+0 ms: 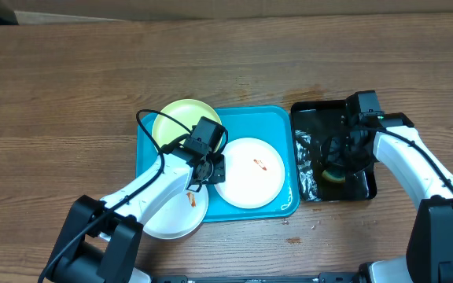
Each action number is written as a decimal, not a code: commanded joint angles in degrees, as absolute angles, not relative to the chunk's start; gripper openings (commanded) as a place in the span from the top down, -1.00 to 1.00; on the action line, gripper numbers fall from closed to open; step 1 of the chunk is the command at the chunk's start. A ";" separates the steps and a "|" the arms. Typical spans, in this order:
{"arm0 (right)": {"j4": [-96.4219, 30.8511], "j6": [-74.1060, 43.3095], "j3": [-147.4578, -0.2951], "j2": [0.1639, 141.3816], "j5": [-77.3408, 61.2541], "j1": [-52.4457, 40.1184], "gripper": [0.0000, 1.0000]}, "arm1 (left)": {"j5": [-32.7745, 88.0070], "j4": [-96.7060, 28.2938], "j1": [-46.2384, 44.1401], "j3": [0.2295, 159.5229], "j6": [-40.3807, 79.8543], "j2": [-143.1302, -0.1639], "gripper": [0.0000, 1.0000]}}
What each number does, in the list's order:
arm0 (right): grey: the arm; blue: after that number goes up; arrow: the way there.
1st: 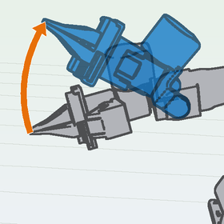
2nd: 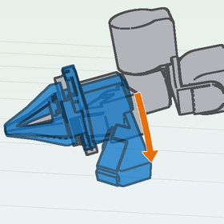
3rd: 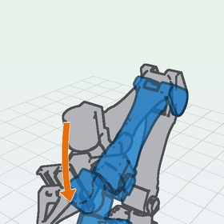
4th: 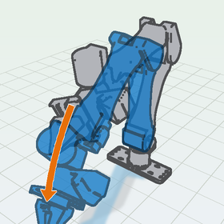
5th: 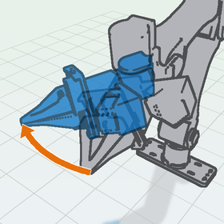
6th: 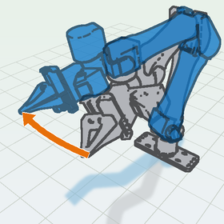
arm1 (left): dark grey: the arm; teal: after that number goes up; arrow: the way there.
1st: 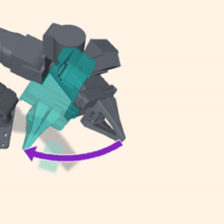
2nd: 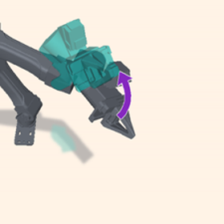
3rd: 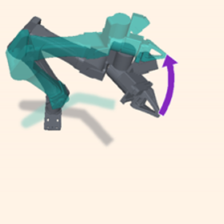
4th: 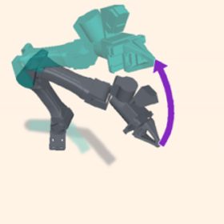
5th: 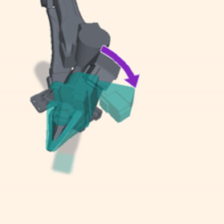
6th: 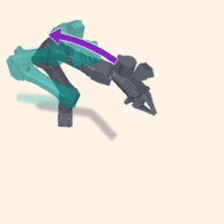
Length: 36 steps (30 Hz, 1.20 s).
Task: Clean dirty plates on tray and stack at the side
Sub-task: 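Grasp the green sponge with the right gripper and lift it, then scrub the white plate held by the left gripper with the sponge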
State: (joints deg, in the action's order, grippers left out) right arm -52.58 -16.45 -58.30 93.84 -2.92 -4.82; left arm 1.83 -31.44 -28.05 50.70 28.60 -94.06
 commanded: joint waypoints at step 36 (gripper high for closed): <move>-54.83 -5.50 -65.69 93.78 -22.17 -18.55 0.92 | 3.01 -29.95 -28.32 50.26 28.73 -95.64 0.92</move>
